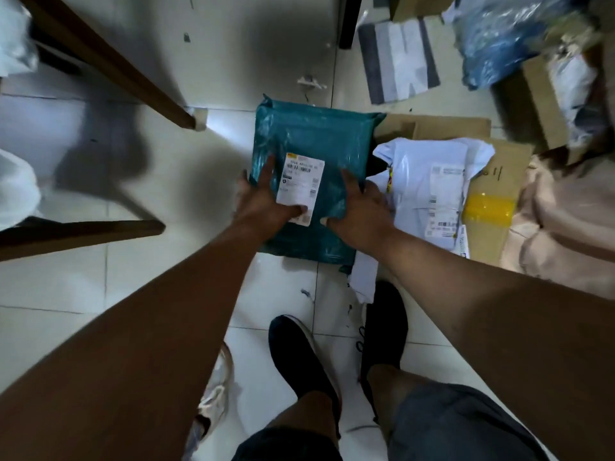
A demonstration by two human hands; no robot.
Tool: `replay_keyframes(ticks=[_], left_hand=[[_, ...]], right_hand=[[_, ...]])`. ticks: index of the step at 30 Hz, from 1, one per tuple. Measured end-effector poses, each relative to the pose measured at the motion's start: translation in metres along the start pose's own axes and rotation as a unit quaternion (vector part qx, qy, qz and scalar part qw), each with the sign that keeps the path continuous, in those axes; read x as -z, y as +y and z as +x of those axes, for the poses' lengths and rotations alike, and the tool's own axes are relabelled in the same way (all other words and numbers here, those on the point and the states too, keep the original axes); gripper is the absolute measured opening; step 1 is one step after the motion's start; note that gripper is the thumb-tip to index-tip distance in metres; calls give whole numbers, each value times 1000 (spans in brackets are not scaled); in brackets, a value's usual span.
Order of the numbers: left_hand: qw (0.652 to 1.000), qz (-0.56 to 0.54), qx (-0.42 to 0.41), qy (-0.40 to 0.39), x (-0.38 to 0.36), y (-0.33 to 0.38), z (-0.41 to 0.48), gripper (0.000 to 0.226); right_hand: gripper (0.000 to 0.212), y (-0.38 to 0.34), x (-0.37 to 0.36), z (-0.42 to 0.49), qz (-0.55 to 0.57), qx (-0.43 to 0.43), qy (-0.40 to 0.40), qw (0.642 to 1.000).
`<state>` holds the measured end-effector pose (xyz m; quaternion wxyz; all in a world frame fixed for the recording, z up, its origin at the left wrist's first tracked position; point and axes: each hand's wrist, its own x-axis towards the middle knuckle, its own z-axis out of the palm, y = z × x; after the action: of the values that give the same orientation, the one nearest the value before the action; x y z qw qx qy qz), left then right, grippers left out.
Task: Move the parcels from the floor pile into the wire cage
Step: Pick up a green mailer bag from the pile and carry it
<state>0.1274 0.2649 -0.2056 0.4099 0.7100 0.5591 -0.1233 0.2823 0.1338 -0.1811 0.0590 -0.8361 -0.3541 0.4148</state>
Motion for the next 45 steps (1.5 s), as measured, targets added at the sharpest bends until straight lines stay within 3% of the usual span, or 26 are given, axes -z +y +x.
replay_keyframes(ticks=[5, 11, 17, 22, 29, 35, 45], left_hand=[[996, -75, -33, -37, -5, -9, 29, 129], [994, -47, -80, -50, -1, -17, 35, 118], [994, -64, -84, -23, 10, -19, 27, 111], [992, -105, -73, 13, 14, -18, 8, 110], [996, 40, -66, 42, 47, 17, -43, 125], [982, 155, -92, 49, 100, 70, -106, 103], [963, 235, -131, -2, 202, 179, -249, 99]], right_hand=[[106, 8, -18, 25, -11, -33, 67, 997], [115, 6, -17, 41, -2, -22, 96, 995], [103, -9, -28, 29, 64, 12, 169, 983], [100, -25, -17, 25, 195, 49, 187, 961], [111, -32, 25, -22, 155, 98, 126, 975], [120, -55, 76, -90, 190, 81, 123, 971], [140, -93, 186, -250, 207, 21, 138, 968]])
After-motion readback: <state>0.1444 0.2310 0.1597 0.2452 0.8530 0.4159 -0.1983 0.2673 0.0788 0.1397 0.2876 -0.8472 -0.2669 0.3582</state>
